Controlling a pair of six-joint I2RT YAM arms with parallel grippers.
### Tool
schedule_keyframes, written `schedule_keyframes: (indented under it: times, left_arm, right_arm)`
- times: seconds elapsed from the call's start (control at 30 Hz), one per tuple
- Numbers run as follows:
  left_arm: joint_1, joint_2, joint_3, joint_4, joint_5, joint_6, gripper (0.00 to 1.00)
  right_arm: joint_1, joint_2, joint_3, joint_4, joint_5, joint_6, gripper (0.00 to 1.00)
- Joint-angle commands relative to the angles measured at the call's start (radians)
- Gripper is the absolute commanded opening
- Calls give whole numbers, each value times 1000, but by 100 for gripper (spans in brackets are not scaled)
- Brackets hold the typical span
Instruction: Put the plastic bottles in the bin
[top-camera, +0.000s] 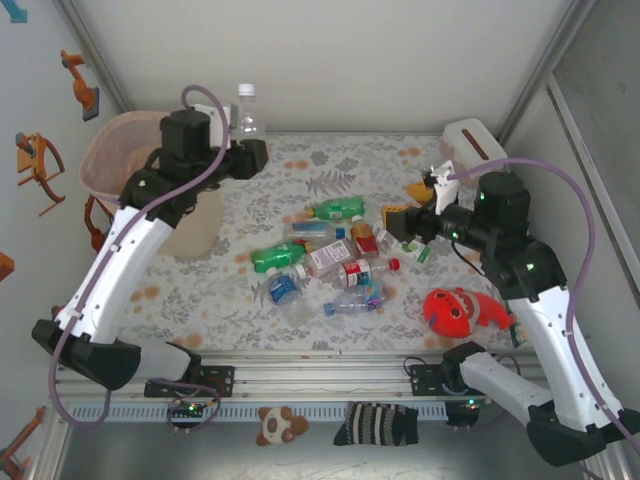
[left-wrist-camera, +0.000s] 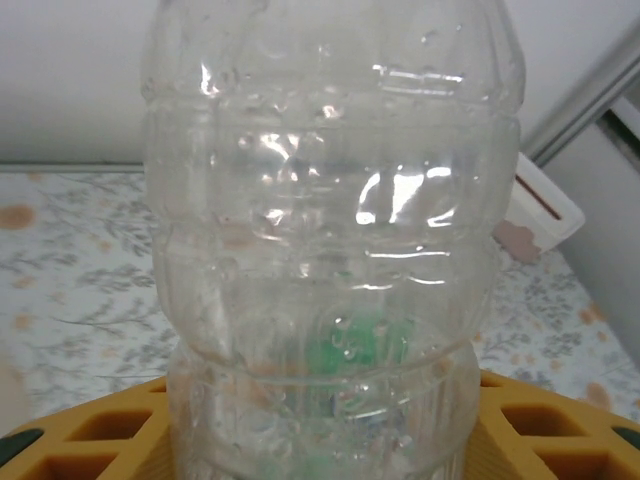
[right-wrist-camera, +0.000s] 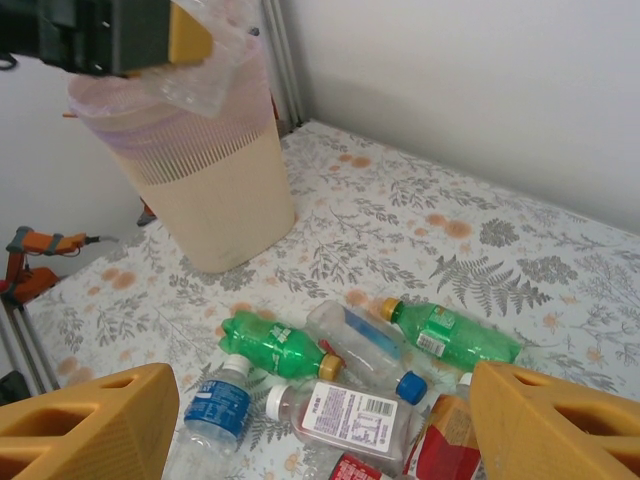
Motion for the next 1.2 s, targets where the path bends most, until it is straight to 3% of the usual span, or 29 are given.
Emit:
schedule_keyframes:
  times: [0.0,0.43,0.67,1.17]
  left_arm:
    - [52,-33,69,-196,-14,159,55]
    - [265,11,308,-576,-215,444,56]
    - [430,38,276,-550,-205,548,58]
    - [609,211,217,-457,-174,603,57]
  right_arm:
    - [-1,7,28,26,-13,-15,76]
    - [-1,37,40,48,-27,6,75]
    - [-1,40,34,60,-25,18,75]
    - [-1,67,73,11,-32,-34,75]
